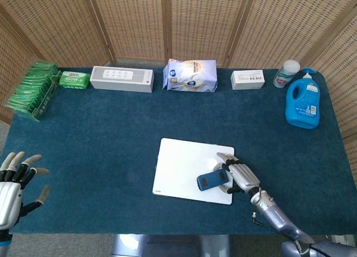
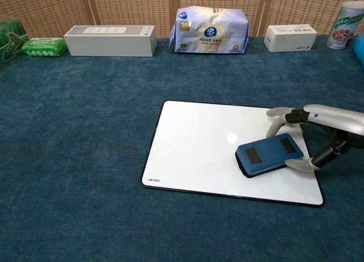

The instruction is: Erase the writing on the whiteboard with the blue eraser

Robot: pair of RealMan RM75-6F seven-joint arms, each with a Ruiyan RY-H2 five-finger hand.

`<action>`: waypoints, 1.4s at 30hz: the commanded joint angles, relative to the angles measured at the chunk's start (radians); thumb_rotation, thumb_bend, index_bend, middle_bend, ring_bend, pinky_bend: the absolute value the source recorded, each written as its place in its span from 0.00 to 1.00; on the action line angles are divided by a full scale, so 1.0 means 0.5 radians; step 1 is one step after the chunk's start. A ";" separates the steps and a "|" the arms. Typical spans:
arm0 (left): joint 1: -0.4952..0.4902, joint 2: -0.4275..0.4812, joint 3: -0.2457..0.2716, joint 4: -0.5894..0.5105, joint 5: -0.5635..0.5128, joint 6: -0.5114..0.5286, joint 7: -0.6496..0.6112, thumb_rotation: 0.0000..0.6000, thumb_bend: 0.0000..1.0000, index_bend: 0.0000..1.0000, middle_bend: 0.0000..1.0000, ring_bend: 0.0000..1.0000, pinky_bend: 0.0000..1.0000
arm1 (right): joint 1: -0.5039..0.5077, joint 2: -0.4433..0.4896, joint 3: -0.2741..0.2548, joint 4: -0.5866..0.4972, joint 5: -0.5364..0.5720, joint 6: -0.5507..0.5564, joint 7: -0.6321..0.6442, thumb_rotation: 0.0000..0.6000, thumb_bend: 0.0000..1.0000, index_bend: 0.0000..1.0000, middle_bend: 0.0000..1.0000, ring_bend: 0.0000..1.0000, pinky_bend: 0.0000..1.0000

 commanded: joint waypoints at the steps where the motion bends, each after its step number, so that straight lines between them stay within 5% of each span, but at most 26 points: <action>1: -0.003 -0.002 -0.001 0.000 0.000 -0.004 0.002 1.00 0.42 0.40 0.24 0.09 0.00 | -0.037 0.027 -0.031 -0.038 -0.026 0.043 -0.015 1.00 0.33 0.60 0.05 0.00 0.00; 10: -0.009 -0.010 -0.004 -0.007 0.004 -0.012 0.013 1.00 0.42 0.40 0.23 0.09 0.00 | -0.040 0.007 -0.035 -0.063 -0.083 0.055 -0.031 1.00 0.33 0.60 0.05 0.00 0.00; 32: 0.039 0.014 0.006 0.010 -0.001 0.054 -0.018 1.00 0.42 0.40 0.23 0.09 0.00 | 0.204 -0.180 0.184 0.167 -0.068 -0.136 0.068 1.00 0.33 0.61 0.05 0.00 0.00; 42: 0.036 0.010 0.000 0.013 0.002 0.053 -0.016 1.00 0.42 0.40 0.23 0.09 0.00 | 0.191 -0.228 0.123 0.241 -0.050 -0.174 0.105 1.00 0.33 0.61 0.05 0.00 0.00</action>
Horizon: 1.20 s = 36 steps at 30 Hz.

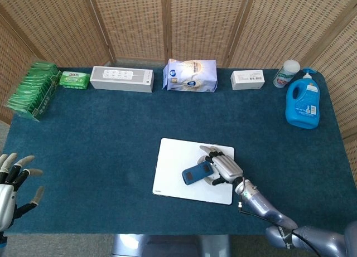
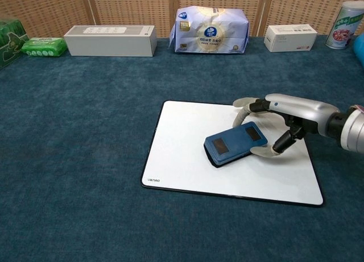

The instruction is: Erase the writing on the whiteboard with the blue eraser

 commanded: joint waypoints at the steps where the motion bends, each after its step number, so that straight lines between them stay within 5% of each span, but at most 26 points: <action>1: -0.005 -0.002 -0.002 -0.002 0.004 -0.005 0.001 1.00 0.42 0.40 0.23 0.09 0.00 | -0.016 -0.009 -0.024 0.011 0.001 0.000 0.008 1.00 0.33 0.61 0.05 0.00 0.00; 18: -0.019 -0.015 -0.013 0.006 0.009 -0.019 -0.006 1.00 0.42 0.40 0.23 0.09 0.00 | -0.204 0.078 -0.174 -0.171 -0.050 0.203 -0.061 1.00 0.33 0.61 0.06 0.00 0.00; 36: -0.031 -0.019 -0.010 -0.005 0.012 -0.043 0.011 1.00 0.42 0.40 0.23 0.09 0.00 | -0.255 0.297 -0.143 -0.426 -0.129 0.353 -0.144 1.00 0.32 0.61 0.07 0.00 0.00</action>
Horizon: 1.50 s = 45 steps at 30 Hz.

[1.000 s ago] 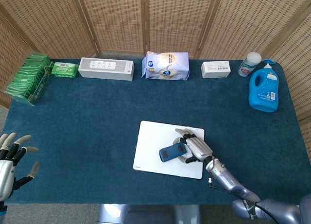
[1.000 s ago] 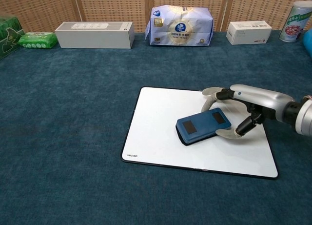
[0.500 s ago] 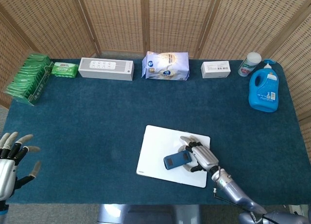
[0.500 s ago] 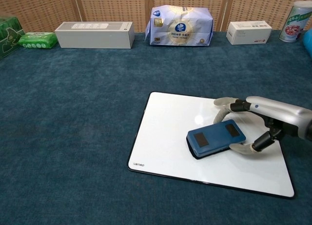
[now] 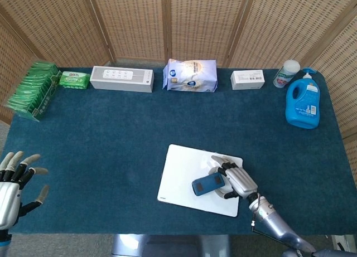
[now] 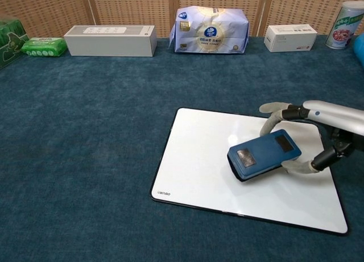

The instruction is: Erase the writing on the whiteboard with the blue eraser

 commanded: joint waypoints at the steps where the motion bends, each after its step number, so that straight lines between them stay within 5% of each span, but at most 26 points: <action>1: -0.002 -0.002 0.000 -0.001 -0.001 -0.004 0.004 1.00 0.42 0.40 0.23 0.09 0.00 | 0.011 0.051 0.026 -0.038 -0.006 0.007 -0.014 1.00 0.32 0.61 0.07 0.00 0.00; 12: -0.024 -0.037 -0.002 -0.009 0.012 -0.033 0.041 1.00 0.42 0.40 0.23 0.09 0.00 | 0.047 0.209 0.110 -0.123 0.057 -0.019 -0.024 1.00 0.32 0.61 0.07 0.00 0.00; 30: -0.022 -0.021 -0.004 -0.011 -0.004 -0.028 0.044 1.00 0.42 0.40 0.23 0.09 0.00 | -0.071 0.112 -0.057 0.049 0.067 -0.055 0.027 1.00 0.32 0.61 0.07 0.00 0.00; 45: 0.002 -0.003 0.006 -0.028 0.015 0.012 0.051 1.00 0.42 0.40 0.23 0.09 0.00 | -0.010 0.018 0.009 0.150 0.042 -0.130 0.108 1.00 0.32 0.61 0.07 0.00 0.00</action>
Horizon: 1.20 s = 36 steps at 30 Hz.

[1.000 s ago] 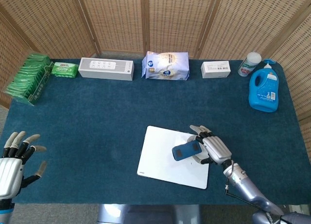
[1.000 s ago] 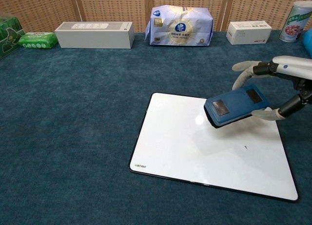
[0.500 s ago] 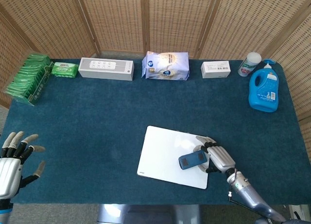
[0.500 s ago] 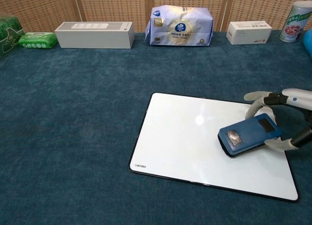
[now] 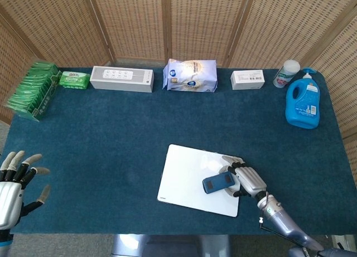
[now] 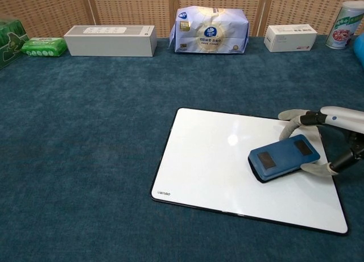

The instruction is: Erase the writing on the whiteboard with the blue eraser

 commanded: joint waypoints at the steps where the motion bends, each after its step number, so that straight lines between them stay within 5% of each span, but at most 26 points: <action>1: 0.009 0.004 0.003 0.002 -0.002 0.011 -0.003 1.00 0.42 0.40 0.23 0.09 0.00 | 0.033 -0.032 0.025 0.018 -0.005 -0.030 0.007 1.00 0.32 0.61 0.07 0.00 0.00; 13: 0.029 0.014 0.007 0.011 0.004 0.039 -0.022 1.00 0.42 0.40 0.23 0.09 0.00 | 0.134 -0.078 0.093 0.033 -0.001 -0.110 -0.015 1.00 0.32 0.62 0.07 0.00 0.00; 27: 0.005 -0.006 0.000 0.020 0.013 0.007 -0.034 1.00 0.42 0.40 0.23 0.09 0.00 | -0.039 0.083 -0.037 -0.091 0.008 0.047 -0.073 1.00 0.33 0.62 0.08 0.00 0.00; 36: 0.018 0.009 0.007 0.006 0.027 0.026 -0.027 1.00 0.42 0.40 0.23 0.09 0.00 | -0.040 -0.001 -0.050 -0.013 -0.011 0.004 -0.016 1.00 0.32 0.62 0.08 0.00 0.00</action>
